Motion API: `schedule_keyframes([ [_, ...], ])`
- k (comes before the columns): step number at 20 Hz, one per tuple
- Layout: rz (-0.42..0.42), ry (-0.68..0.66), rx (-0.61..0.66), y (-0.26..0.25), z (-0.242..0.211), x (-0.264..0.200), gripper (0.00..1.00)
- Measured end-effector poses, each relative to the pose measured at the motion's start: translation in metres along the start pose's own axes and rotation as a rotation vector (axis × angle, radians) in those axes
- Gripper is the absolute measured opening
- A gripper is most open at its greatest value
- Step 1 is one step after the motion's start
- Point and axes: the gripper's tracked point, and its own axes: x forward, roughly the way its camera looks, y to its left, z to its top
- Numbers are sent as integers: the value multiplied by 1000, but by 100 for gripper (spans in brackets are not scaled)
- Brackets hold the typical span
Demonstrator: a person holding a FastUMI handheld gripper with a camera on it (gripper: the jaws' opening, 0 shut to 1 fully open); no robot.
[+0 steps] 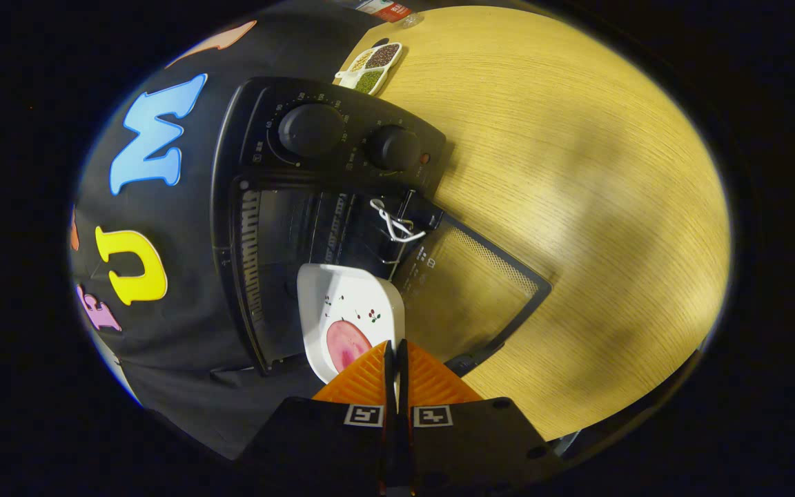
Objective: Open the toaster oven, put the food inside, and close the toaster oven door.
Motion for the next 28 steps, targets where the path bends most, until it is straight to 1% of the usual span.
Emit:
schedule_keyframes([
  [2,-1,-14,15,5,5,12,2],
  [5,18,-15,57,15,8,25,2],
  [9,19,-63,96,31,18,40,2],
  [13,56,-119,143,47,28,53,2],
  [17,94,-180,145,56,35,65,2],
  [21,134,-214,153,63,42,70,3],
  [22,135,-224,150,63,43,71,6],
  [25,173,-234,157,69,48,66,9],
  [26,185,-227,164,72,42,66,12],
  [28,210,-226,178,76,40,63,23],
])
